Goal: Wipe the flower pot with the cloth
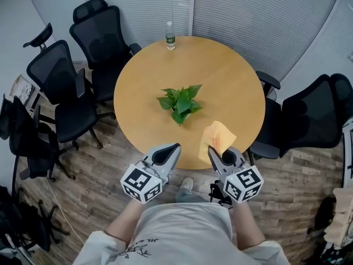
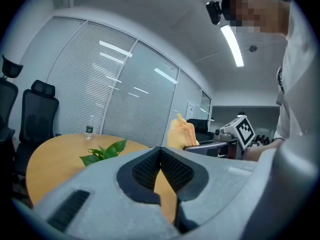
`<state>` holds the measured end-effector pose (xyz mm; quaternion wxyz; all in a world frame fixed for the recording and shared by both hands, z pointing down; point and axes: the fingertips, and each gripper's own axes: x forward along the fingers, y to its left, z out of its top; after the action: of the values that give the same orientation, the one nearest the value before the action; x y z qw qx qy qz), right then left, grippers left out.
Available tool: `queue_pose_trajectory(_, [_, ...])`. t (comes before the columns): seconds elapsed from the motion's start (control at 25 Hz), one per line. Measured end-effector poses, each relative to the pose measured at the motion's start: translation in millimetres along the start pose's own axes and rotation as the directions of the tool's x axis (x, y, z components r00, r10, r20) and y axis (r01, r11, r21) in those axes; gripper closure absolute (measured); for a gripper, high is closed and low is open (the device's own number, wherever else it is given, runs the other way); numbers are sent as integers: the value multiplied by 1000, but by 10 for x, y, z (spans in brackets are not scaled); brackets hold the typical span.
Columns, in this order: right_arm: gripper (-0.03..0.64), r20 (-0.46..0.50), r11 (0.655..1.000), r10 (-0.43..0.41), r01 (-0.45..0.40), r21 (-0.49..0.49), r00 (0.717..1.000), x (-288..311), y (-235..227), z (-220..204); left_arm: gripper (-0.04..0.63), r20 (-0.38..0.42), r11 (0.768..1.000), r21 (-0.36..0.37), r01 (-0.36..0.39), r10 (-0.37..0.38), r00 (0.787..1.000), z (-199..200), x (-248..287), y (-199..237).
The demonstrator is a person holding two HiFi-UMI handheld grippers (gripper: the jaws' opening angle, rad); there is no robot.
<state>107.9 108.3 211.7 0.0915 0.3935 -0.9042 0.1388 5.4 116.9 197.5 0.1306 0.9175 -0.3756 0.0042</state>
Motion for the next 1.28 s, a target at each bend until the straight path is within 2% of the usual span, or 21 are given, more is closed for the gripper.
queue_pose_trajectory(0.12, [555,4,1000,16,-16,6,1000,169,-186,85,586,3,1000,0,-23,23,1000,73,173,135])
queue_pose_trajectory(0.44, [555,-13,999,34,-34,-2,999,456,-297,80,586,-17,999,-12,-43,42,999,88,292,419])
queue_pose_trajectory(0.6, [555,-6,1000,3,-3,17,1000,502,-365,64,586,-33,998,6,-58,58,998,48,315,571])
queue_pose_trajectory(0.92, [555,-34,996,-73,74,43,997,691,-550,71,586,-87,999,35,-25,28,996,63,395,899])
queue_pose_trajectory(1.28, [555,-96,986,-151,156,51,984,926,-875,-109,586,-86,998,59,15,-9,996,-132,432,1303])
